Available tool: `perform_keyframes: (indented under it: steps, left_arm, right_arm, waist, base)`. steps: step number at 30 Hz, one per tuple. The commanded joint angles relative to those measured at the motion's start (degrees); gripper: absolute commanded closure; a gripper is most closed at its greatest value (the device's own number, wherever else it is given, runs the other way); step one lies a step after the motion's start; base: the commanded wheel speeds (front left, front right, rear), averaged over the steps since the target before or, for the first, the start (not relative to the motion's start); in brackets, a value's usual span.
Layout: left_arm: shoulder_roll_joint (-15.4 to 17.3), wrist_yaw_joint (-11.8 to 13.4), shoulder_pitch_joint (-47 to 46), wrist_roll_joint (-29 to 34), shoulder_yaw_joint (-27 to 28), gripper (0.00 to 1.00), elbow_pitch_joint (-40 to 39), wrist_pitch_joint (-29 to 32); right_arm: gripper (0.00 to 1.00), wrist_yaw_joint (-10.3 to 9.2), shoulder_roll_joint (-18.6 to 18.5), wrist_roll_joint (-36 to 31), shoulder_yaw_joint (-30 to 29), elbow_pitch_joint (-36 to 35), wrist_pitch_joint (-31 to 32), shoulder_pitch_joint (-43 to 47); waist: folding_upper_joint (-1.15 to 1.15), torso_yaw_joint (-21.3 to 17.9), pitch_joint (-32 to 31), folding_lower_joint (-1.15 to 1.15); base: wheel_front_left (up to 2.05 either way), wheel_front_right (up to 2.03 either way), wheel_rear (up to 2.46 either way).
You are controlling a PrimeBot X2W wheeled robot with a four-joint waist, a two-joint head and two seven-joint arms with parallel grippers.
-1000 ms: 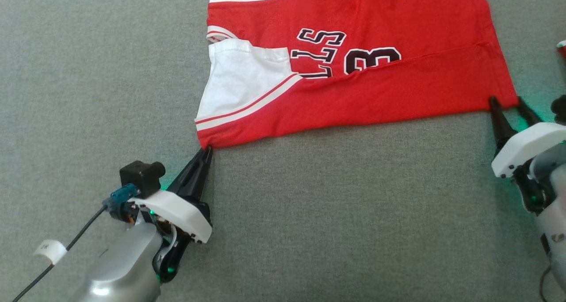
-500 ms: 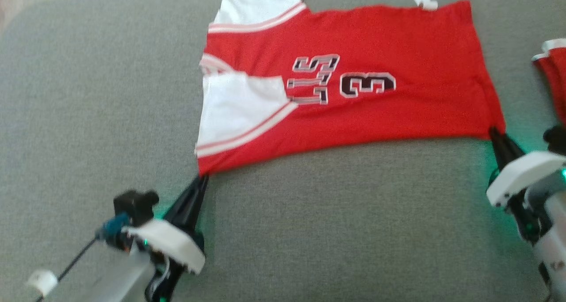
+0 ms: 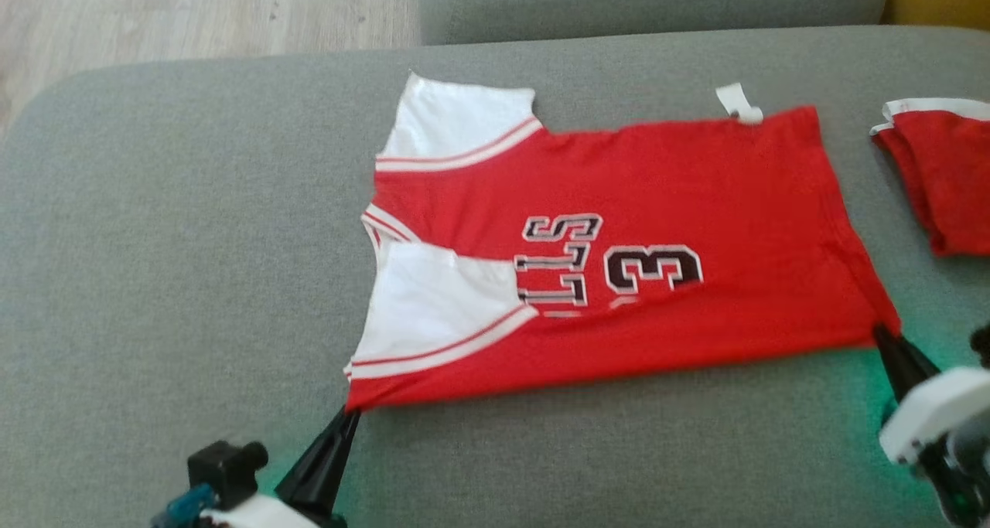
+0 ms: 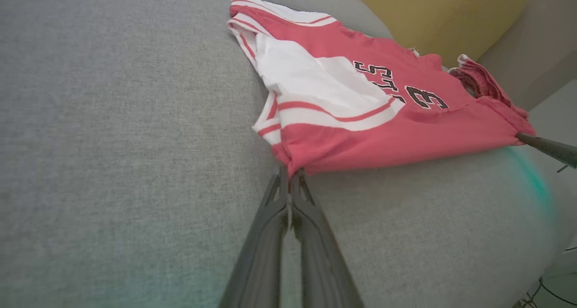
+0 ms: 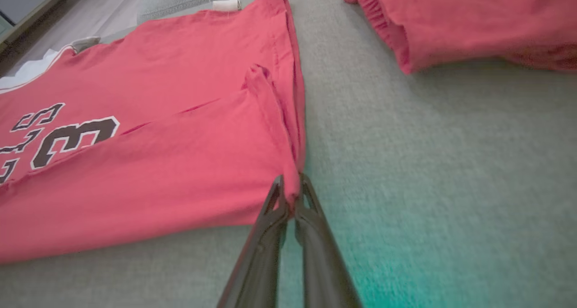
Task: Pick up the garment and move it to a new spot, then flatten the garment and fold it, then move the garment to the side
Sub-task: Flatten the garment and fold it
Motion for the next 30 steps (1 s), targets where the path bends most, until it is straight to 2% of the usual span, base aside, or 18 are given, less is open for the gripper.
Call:
perform_keyframes:
  steps: [1, 6, 18, 19, 20, 21, 22, 23, 25, 30]
  left_arm:
    - [2.4, 0.9, -0.5, -0.5, 2.5, 1.0, -1.9, -0.7]
    - [3.2, 2.1, 1.9, -1.2, 2.5, 1.0, -4.3, -0.4]
    - [3.4, 3.3, 5.0, -3.2, 0.9, 1.0, -8.2, 3.1]
    - [3.4, 3.4, 5.0, -3.3, 0.8, 1.0, -8.4, 3.4]
    - [3.4, 3.5, 5.0, -3.5, 0.8, 1.0, -8.6, 3.6]
    - [3.4, 3.6, 5.0, -3.4, 0.8, 1.0, -8.7, 3.6]
    - [3.4, 3.7, 5.1, -3.5, 0.8, 1.0, -8.8, 3.6]
    - [3.4, 3.8, 5.1, -3.5, 0.8, 0.66, -8.8, 3.7]
    - [3.4, 3.9, 5.1, -3.5, 0.6, 0.0, -8.8, 4.0]
    - [3.9, 3.9, 4.5, -2.7, 0.3, 0.0, -9.5, 4.0]
  right_arm:
    - [1.0, 0.39, -2.9, 0.5, -0.4, -1.8, 0.3, 1.6]
    - [1.0, 0.39, -3.6, 0.2, -3.5, -6.5, 1.7, 7.1]
    - [1.0, 0.39, -1.2, -4.2, -10.5, -11.4, 5.8, 11.0]
    - [0.96, 0.39, -1.0, -4.7, -11.1, -11.6, 6.1, 11.2]
    - [0.79, 0.39, -0.8, -5.1, -11.6, -11.7, 6.5, 11.5]
    - [0.57, 0.39, -0.5, -5.6, -12.0, -12.0, 6.8, 11.8]
    - [0.06, 0.39, -0.3, -6.0, -12.5, -12.2, 7.1, 12.0]
    - [0.0, 0.39, -0.1, -6.4, -12.9, -12.5, 7.3, 12.2]
    - [0.0, 0.39, 0.4, -7.2, -13.6, -13.3, 7.8, 12.6]
    - [0.0, 0.39, 1.3, -9.5, -15.4, -16.4, 7.8, 13.1]
  waist:
    - [0.0, 0.0, -0.3, 0.01]
    - [0.0, -0.8, -0.6, 0.01]
    - [0.0, -1.8, -0.4, 0.01]
    - [0.0, -1.7, -0.4, 0.01]
    - [0.0, -1.6, -0.4, 0.01]
    - [0.0, -1.5, -0.5, 0.01]
    - [0.0, -1.4, -0.6, 0.01]
    - [0.0, -1.4, -0.6, 0.01]
    - [0.0, -1.3, -0.7, 0.01]
    - [0.0, -1.9, -1.4, 0.01]
  base:
    - [0.0, 0.0, 0.0]
    - [0.0, 0.0, 0.0]
    - [0.0, 0.0, 0.0]
    - [0.0, 0.0, 0.0]
    - [0.0, 0.0, 0.0]
    - [0.0, 0.0, 0.0]
    - [0.0, 0.0, 0.0]
    - [0.0, 0.0, 0.0]
    - [0.0, 0.0, 0.0]
    - [0.0, 0.0, 0.0]
